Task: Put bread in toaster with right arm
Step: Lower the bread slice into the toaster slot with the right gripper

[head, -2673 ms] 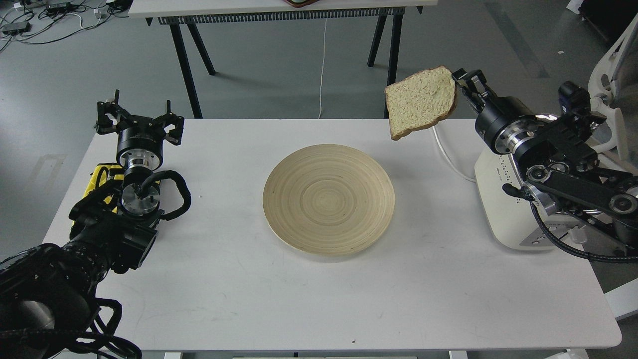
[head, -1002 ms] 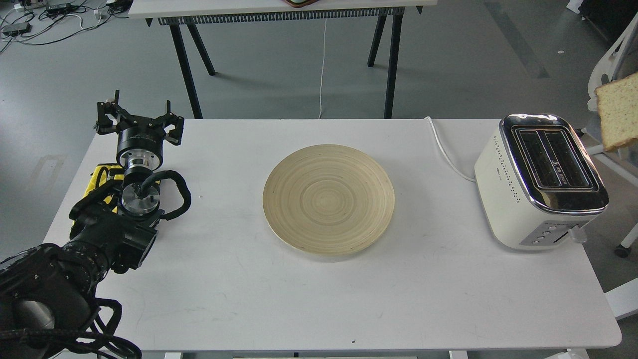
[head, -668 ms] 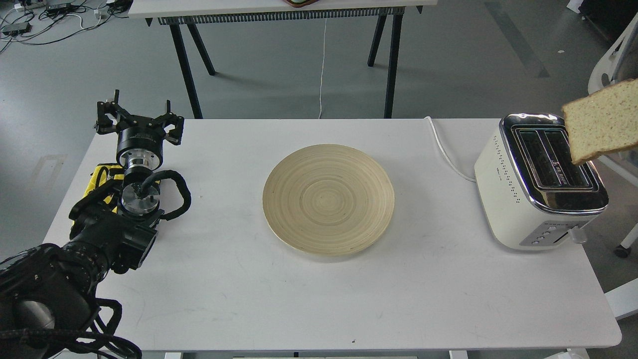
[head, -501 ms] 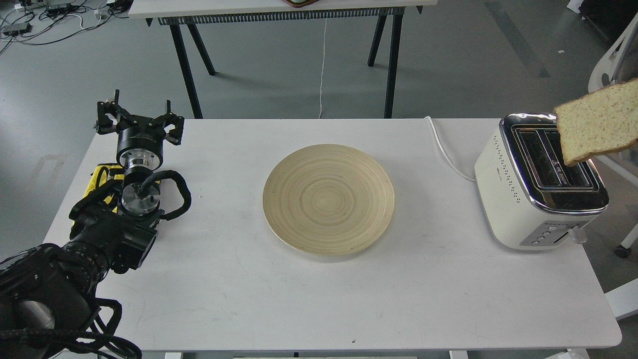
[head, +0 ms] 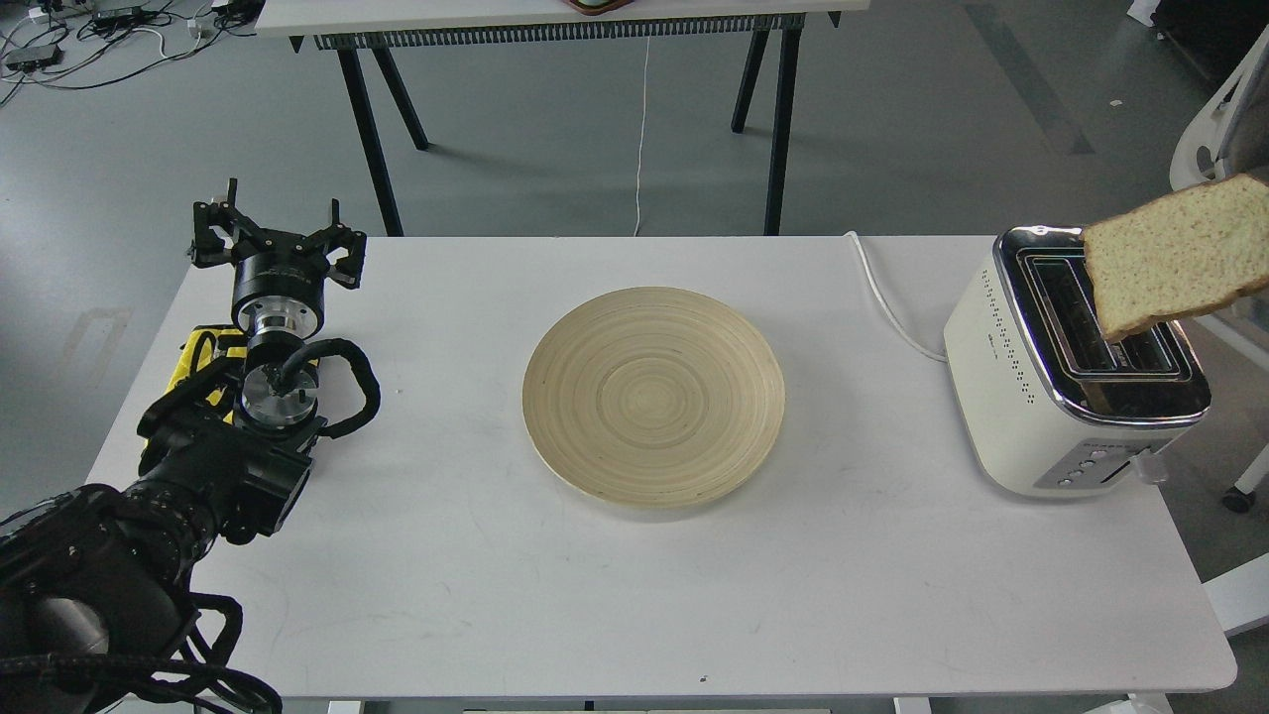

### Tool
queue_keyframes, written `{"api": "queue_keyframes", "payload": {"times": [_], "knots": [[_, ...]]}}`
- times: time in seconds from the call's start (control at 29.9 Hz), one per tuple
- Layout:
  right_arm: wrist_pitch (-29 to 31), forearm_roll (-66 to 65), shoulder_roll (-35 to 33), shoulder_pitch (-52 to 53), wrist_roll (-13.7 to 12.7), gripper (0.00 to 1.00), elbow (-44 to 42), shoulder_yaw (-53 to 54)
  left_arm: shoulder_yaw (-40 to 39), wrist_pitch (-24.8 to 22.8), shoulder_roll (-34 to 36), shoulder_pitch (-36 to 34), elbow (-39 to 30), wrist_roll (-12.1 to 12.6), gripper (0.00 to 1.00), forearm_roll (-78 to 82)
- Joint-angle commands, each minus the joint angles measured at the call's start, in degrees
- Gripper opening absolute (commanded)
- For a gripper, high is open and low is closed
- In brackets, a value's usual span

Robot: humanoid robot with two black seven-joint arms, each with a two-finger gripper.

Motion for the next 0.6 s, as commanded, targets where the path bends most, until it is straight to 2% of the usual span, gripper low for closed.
{"api": "queue_keyframes", "payload": {"times": [0.0, 0.37, 0.57], "knots": [[0.0, 0.0, 0.1, -0.5, 0.0, 0.0, -0.1, 0.0, 0.0, 0.0, 0.0, 0.0, 0.0, 0.0, 1.0, 0.0], [0.0, -0.1, 0.3, -2.0, 0.0, 0.0, -0.6, 0.0, 0.0, 0.0, 0.0, 0.0, 0.0, 0.0, 1.0, 0.0], [0.0, 0.0, 3.4, -2.2, 0.0, 0.0, -3.4, 0.0, 0.0, 0.0, 0.0, 0.0, 0.0, 0.0, 1.0, 0.0]]}}
